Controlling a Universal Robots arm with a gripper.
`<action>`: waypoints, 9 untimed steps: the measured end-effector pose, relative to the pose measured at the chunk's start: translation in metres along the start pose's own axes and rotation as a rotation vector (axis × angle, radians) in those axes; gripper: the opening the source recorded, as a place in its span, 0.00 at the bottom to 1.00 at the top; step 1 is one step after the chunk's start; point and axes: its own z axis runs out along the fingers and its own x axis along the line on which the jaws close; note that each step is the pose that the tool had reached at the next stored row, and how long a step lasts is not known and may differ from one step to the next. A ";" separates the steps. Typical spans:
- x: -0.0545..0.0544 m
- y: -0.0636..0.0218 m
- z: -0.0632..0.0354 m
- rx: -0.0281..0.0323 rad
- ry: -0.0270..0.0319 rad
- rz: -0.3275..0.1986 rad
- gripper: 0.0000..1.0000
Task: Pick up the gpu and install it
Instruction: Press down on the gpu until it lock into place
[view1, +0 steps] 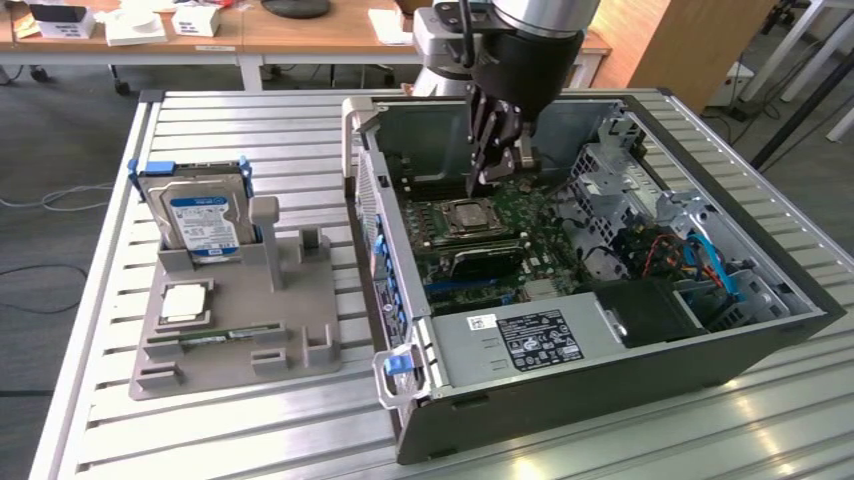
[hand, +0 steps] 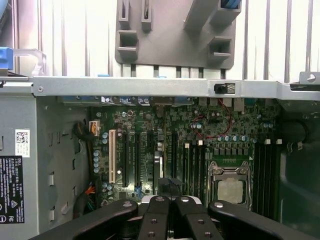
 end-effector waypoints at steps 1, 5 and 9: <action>0.000 0.0004 0.0011 0.0000 0.0001 0.000 0.11; 0.000 0.0030 0.0053 -0.0001 0.0001 0.004 0.11; 0.000 0.0046 0.0075 -0.0003 0.0006 0.007 0.11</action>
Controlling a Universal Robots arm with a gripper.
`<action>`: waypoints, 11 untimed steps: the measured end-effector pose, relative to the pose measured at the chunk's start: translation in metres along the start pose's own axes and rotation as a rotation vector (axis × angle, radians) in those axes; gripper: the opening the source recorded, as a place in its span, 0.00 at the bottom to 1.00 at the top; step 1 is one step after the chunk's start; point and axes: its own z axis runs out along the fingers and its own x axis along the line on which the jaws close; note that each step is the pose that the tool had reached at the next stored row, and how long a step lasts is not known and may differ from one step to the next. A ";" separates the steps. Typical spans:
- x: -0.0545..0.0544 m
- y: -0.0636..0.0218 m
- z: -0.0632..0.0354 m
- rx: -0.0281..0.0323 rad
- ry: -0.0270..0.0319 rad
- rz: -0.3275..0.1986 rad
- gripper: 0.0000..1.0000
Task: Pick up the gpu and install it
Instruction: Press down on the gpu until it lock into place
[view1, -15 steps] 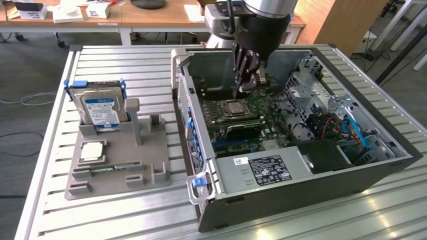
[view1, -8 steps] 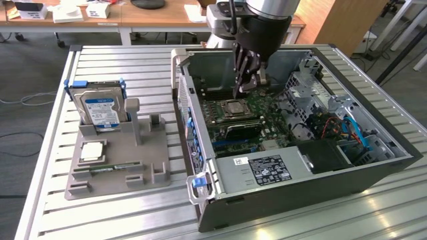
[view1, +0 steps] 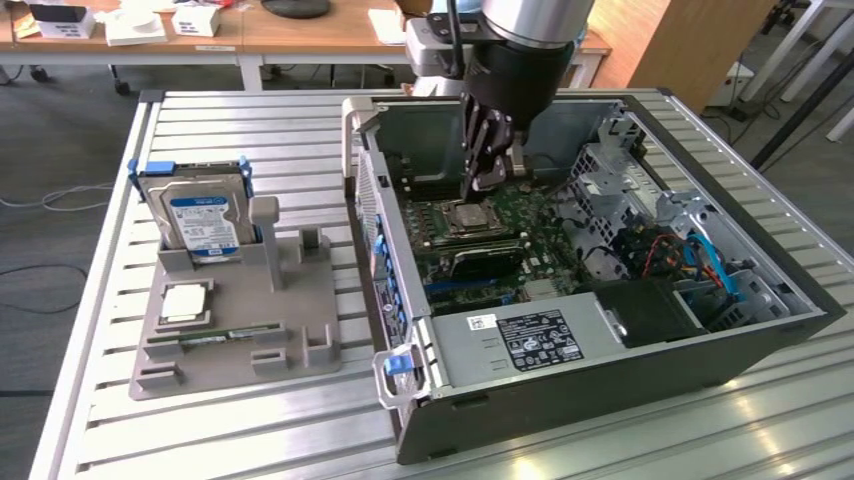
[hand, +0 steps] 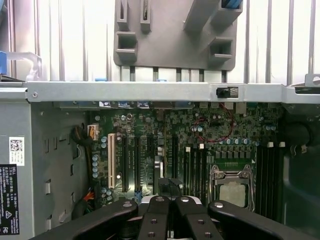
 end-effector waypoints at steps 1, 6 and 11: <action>0.000 -0.0001 0.0002 0.0002 0.0004 0.000 0.11; 0.000 0.0002 0.0085 0.0003 0.0004 0.000 0.11; 0.001 0.0004 0.0172 0.0002 0.0007 0.000 0.11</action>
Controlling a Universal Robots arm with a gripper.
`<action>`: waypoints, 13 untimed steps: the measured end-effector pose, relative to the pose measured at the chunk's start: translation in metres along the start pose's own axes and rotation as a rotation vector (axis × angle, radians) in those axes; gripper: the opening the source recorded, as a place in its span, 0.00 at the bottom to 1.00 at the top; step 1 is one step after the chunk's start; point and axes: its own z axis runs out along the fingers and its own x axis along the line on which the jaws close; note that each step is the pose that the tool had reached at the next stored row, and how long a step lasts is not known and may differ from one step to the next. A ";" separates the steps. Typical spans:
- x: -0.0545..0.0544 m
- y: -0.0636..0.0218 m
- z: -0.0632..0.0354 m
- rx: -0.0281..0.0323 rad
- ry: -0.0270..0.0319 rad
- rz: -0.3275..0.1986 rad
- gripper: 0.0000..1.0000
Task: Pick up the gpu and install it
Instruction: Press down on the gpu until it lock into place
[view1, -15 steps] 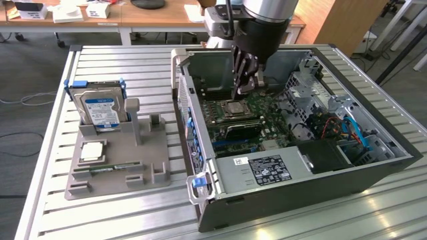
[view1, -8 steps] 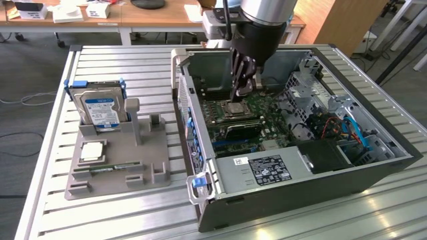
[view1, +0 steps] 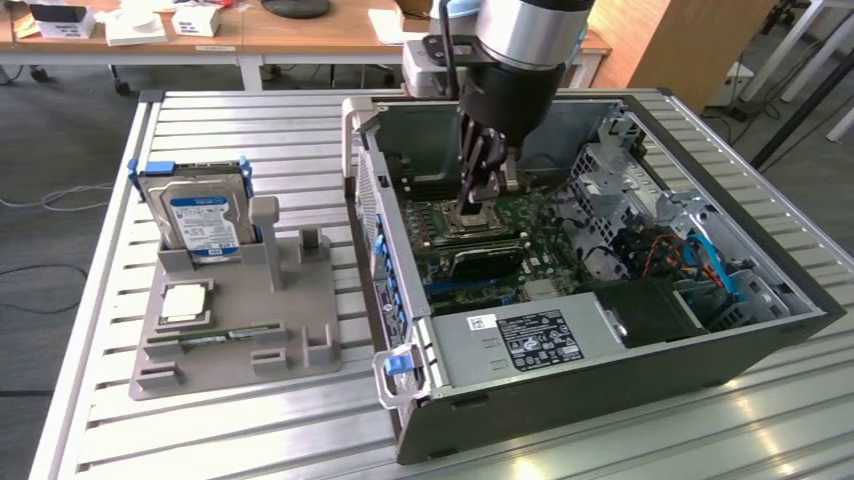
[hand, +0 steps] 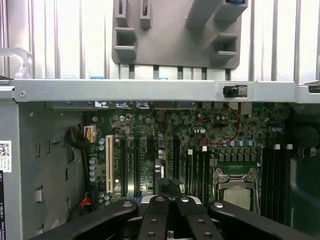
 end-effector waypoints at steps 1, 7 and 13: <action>0.000 0.0000 0.0009 0.0000 0.0001 0.000 0.11; 0.000 0.0000 0.0034 0.0001 0.0000 0.000 0.11; 0.000 -0.0002 0.0127 0.0000 0.0001 0.000 0.11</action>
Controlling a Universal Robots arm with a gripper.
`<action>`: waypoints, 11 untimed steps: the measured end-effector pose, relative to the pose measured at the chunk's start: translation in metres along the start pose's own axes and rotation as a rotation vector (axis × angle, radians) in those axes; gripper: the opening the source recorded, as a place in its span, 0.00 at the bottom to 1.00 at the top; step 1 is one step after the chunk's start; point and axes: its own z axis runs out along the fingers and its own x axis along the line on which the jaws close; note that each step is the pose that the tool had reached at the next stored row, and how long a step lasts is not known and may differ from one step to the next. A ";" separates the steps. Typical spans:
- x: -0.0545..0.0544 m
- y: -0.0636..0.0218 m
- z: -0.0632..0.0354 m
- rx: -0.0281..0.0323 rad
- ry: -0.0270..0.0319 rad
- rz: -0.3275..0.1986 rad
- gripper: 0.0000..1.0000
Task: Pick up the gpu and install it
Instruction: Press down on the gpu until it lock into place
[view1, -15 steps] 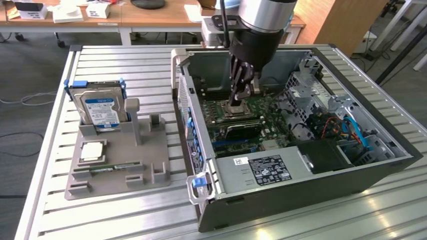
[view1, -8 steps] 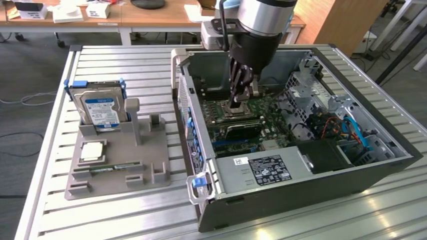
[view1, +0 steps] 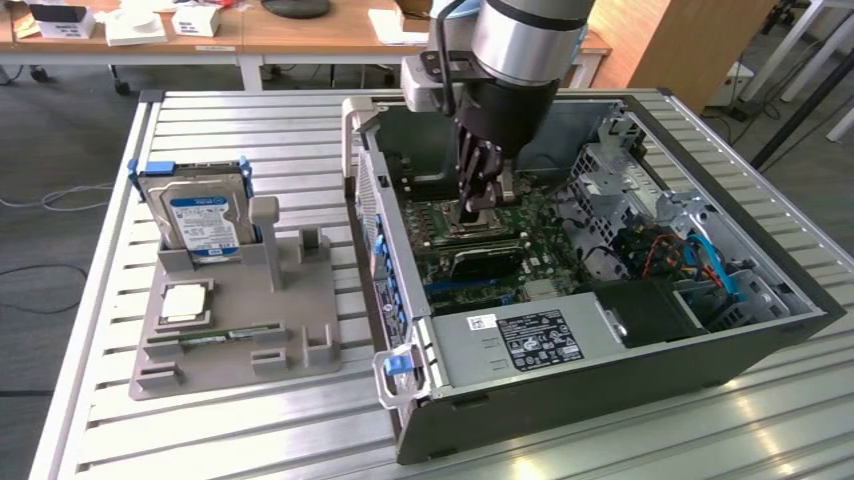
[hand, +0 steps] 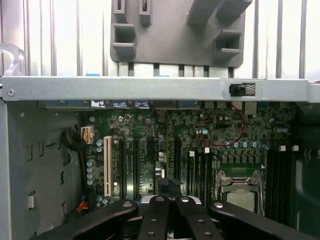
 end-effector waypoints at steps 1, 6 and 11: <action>0.000 0.0000 0.0017 -0.0001 0.0000 0.000 0.11; 0.000 -0.0002 0.0097 0.0000 0.0001 0.000 0.11; 0.001 0.0001 0.0177 0.0000 -0.0001 0.000 0.11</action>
